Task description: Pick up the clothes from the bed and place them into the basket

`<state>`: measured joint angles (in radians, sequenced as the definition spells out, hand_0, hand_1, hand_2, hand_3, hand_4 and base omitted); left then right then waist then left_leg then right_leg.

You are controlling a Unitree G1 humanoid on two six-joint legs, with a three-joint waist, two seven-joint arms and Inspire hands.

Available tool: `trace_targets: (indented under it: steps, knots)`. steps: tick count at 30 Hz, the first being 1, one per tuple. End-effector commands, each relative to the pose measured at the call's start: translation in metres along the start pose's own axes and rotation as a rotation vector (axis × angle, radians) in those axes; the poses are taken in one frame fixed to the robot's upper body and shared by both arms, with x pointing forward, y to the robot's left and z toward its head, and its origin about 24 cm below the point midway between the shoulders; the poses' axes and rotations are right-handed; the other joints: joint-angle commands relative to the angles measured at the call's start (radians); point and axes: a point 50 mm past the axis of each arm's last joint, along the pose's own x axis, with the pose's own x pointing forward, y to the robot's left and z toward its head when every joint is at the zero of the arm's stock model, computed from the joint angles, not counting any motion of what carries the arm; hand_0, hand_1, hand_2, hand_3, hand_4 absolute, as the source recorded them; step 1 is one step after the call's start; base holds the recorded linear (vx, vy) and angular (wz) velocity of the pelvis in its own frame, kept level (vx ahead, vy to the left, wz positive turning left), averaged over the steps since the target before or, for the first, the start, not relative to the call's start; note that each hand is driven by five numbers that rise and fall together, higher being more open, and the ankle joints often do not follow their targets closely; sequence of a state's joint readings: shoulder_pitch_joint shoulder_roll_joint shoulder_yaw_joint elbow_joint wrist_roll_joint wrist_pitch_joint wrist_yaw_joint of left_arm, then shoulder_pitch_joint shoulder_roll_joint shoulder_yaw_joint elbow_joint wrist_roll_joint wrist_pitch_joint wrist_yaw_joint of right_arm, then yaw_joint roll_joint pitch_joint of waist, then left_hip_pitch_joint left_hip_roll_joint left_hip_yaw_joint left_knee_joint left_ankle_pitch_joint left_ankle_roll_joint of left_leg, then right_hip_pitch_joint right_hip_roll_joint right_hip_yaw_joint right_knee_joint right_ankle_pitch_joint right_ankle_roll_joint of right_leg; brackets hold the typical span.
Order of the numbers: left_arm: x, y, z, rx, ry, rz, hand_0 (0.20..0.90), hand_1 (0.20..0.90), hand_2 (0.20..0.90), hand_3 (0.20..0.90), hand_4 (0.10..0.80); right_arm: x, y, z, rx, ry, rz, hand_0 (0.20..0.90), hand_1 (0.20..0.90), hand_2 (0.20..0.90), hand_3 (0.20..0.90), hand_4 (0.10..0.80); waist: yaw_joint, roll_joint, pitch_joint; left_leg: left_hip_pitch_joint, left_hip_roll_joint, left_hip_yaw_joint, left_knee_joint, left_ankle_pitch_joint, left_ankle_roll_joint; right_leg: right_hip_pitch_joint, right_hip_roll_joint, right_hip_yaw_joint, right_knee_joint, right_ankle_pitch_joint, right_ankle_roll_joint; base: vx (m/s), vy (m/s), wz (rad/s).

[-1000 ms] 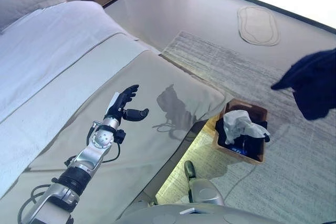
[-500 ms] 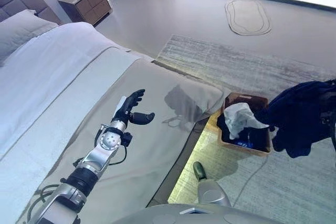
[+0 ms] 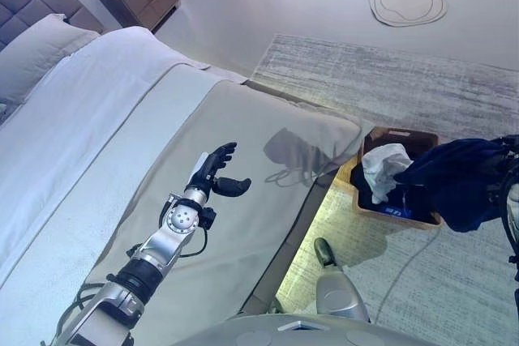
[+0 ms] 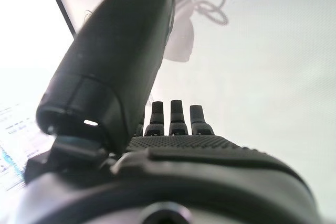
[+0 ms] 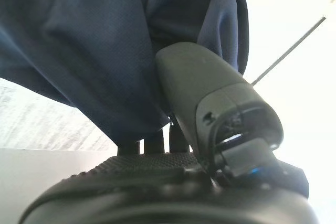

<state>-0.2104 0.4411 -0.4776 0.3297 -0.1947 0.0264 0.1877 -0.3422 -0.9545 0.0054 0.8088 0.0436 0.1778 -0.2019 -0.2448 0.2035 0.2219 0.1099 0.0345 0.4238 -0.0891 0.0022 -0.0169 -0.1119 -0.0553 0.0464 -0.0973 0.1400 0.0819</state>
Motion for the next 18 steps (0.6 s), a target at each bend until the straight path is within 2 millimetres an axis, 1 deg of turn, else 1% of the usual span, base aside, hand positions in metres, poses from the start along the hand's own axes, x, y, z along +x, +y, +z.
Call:
trace_targets:
  steps: [1,6,12,18]
  knots:
    - [0.010,0.014,0.027,0.060,-0.130,0.041,0.900,0.900,0.900,0.900,0.800,0.008,-0.026,0.046,0.004,-0.168,-0.133,0.300,0.300,0.300,0.200,0.100,0.009,-0.059,-0.036,-0.013,0.044,-0.076,0.082,-0.083,-0.051,0.059,0.019,-0.040,0.011,-0.079,0.005,0.000,0.000,0.00]
    - [0.007,0.016,0.025,0.058,-0.132,0.046,0.900,0.900,0.900,0.900,0.800,0.009,-0.033,0.047,-0.012,-0.161,-0.163,0.300,0.300,0.300,0.200,0.100,0.016,-0.050,-0.025,-0.021,0.044,-0.078,0.077,-0.076,-0.056,0.055,0.016,-0.049,0.010,-0.080,0.006,0.000,0.000,0.00]
    - [0.006,0.018,0.026,0.060,-0.144,0.043,0.900,0.900,0.900,0.900,0.800,0.010,-0.046,0.056,-0.018,-0.184,-0.198,0.300,0.300,0.300,0.200,0.100,0.026,-0.047,-0.013,-0.031,0.043,-0.082,0.068,-0.066,-0.062,0.048,0.011,-0.066,0.012,-0.083,0.004,-0.005,-0.001,0.00]
    - [0.004,0.019,0.023,0.058,-0.140,0.036,0.900,0.900,0.900,0.900,0.800,0.009,-0.051,0.061,-0.020,-0.200,-0.218,0.300,0.300,0.300,0.200,0.100,0.036,-0.047,-0.016,-0.032,0.041,-0.088,0.062,-0.061,-0.064,0.051,0.009,-0.077,0.012,-0.087,0.004,0.012,-0.008,0.06]
